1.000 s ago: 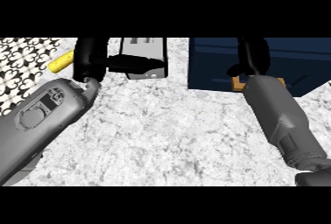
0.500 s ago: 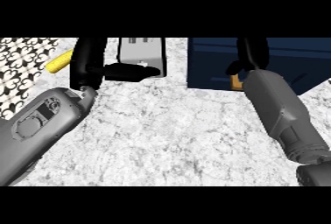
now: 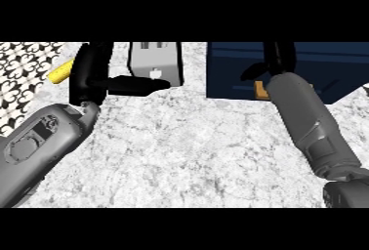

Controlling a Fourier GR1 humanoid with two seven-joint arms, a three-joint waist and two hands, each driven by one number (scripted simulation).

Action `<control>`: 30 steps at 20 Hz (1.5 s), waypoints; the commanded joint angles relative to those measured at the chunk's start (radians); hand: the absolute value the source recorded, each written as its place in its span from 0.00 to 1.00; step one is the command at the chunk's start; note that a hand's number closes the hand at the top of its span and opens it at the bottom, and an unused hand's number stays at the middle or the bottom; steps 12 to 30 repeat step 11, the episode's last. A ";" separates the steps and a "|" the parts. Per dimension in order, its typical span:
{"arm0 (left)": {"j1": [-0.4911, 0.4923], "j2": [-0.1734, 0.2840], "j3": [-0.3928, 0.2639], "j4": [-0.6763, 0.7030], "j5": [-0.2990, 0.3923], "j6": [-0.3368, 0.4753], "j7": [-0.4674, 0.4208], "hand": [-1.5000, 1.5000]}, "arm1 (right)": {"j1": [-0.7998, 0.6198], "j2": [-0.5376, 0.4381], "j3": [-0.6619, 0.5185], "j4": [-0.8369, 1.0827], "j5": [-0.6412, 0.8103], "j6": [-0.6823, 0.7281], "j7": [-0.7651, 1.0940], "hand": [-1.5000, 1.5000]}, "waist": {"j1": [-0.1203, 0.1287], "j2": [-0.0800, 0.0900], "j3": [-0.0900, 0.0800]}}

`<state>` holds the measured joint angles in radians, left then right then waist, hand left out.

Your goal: Pick up the can, place it into the drawer and close the drawer

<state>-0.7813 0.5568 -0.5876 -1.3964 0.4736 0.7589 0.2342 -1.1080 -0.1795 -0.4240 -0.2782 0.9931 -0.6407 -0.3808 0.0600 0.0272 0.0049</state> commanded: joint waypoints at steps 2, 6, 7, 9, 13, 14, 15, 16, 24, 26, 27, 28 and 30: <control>0.036 0.015 0.009 -0.014 -0.011 -0.002 -0.003 0.00 | -0.100 0.060 -0.125 -0.037 -0.168 0.087 -0.050 0.00 | 0.007 -0.013 -0.002; 0.113 0.026 0.028 -0.028 -0.003 -0.020 -0.054 0.00 | -0.064 0.050 -0.248 -0.060 -0.317 0.174 -0.140 0.00 | -0.007 -0.015 -0.002; 0.083 0.022 0.041 -0.016 0.000 -0.032 -0.037 0.00 | -0.094 0.099 -0.235 -0.040 -0.305 0.152 -0.095 0.00 | -0.009 -0.013 -0.003; 0.075 0.005 0.053 0.000 -0.001 -0.033 -0.029 0.00 | -0.094 0.049 -0.251 -0.037 -0.323 0.181 -0.138 0.00 | -0.013 -0.008 -0.003; 0.139 0.023 0.067 -0.044 -0.008 -0.046 -0.073 0.00 | -0.101 0.063 -0.251 -0.024 -0.327 0.174 -0.120 0.00 | -0.009 -0.013 -0.004; 0.139 0.023 0.067 -0.044 -0.008 -0.046 -0.073 0.00 | -0.101 0.063 -0.251 -0.024 -0.327 0.174 -0.120 0.00 | -0.009 -0.013 -0.004; 0.139 0.023 0.067 -0.044 -0.008 -0.046 -0.073 0.00 | -0.101 0.063 -0.251 -0.024 -0.327 0.174 -0.120 0.00 | -0.009 -0.013 -0.004; 0.139 0.023 0.067 -0.044 -0.008 -0.046 -0.073 0.00 | -0.101 0.063 -0.251 -0.024 -0.327 0.174 -0.120 0.00 | -0.009 -0.013 -0.004; 0.139 0.023 0.067 -0.044 -0.008 -0.046 -0.073 0.00 | -0.101 0.063 -0.251 -0.024 -0.327 0.174 -0.120 0.00 | -0.009 -0.013 -0.004; 0.139 0.023 0.067 -0.044 -0.008 -0.046 -0.073 0.00 | -0.101 0.063 -0.251 -0.024 -0.327 0.174 -0.120 0.00 | -0.009 -0.013 -0.004; 0.139 0.023 0.067 -0.044 -0.008 -0.046 -0.073 0.00 | -0.101 0.063 -0.251 -0.024 -0.327 0.174 -0.120 0.00 | -0.009 -0.013 -0.004; 0.139 0.023 0.067 -0.044 -0.008 -0.046 -0.073 0.00 | -0.101 0.063 -0.251 -0.024 -0.327 0.174 -0.120 0.00 | -0.009 -0.013 -0.004; 0.139 0.023 0.067 -0.044 -0.008 -0.046 -0.073 0.00 | -0.101 0.063 -0.251 -0.024 -0.327 0.174 -0.120 0.00 | -0.009 -0.013 -0.004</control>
